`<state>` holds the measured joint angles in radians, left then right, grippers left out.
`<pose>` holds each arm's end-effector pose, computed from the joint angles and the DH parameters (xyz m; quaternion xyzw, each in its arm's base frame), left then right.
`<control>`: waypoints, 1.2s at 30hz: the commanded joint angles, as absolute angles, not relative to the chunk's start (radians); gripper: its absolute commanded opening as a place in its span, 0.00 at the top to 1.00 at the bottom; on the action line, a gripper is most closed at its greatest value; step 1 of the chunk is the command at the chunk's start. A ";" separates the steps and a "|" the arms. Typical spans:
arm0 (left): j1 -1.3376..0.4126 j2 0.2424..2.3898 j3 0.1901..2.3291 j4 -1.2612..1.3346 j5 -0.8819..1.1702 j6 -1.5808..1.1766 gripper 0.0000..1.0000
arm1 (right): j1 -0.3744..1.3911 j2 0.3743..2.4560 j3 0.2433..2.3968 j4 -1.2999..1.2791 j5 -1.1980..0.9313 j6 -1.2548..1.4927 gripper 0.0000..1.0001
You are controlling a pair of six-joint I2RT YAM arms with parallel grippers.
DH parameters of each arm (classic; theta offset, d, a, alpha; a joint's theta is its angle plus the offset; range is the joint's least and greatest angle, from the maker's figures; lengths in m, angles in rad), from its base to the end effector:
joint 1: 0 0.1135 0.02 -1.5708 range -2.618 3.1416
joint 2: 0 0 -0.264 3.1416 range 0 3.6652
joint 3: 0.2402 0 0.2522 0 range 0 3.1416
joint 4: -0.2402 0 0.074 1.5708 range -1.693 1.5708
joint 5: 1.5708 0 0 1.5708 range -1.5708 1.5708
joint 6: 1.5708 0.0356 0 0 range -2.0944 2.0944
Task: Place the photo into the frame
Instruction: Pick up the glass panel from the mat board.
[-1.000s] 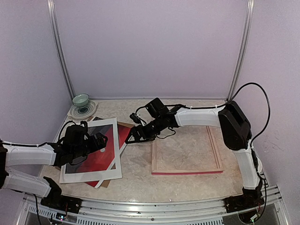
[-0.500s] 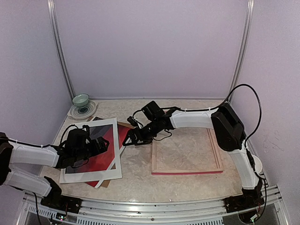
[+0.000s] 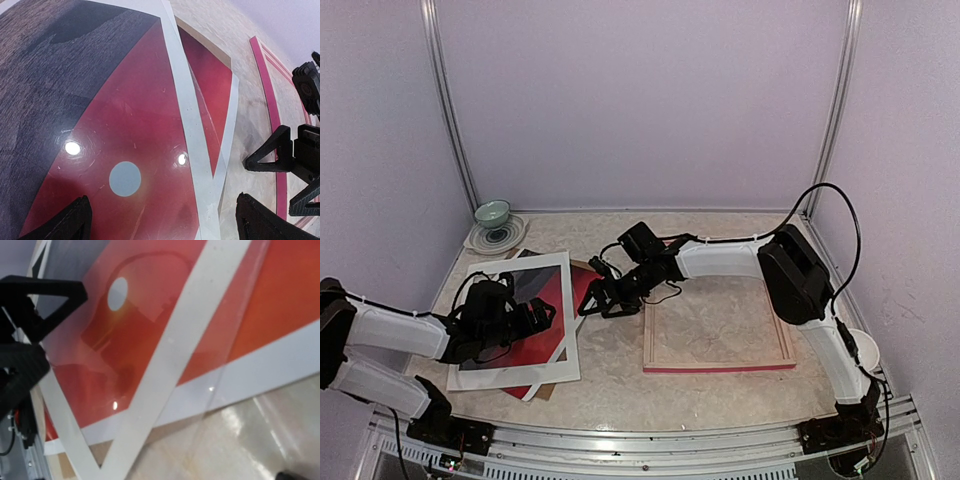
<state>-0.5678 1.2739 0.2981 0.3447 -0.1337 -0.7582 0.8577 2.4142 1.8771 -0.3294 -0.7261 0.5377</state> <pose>0.1863 -0.1132 0.1322 -0.1147 0.8827 -0.2311 0.3927 0.3246 0.4114 0.1386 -0.2607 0.8467 0.4626 0.0329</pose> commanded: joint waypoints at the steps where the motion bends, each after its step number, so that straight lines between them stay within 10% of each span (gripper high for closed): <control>1: -0.579 1.288 0.280 0.390 -0.120 -0.763 0.01 | 0.870 2.449 1.907 -0.313 -0.774 0.580 0.01; 36: -0.635 1.381 0.231 0.563 -0.062 -0.798 0.12 | 0.890 2.486 1.809 -0.070 -0.944 0.835 0.01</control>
<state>-0.6266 1.3655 0.2562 0.5323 -0.0944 -0.7895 0.8761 2.4554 1.8313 -0.1196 -0.9161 0.7849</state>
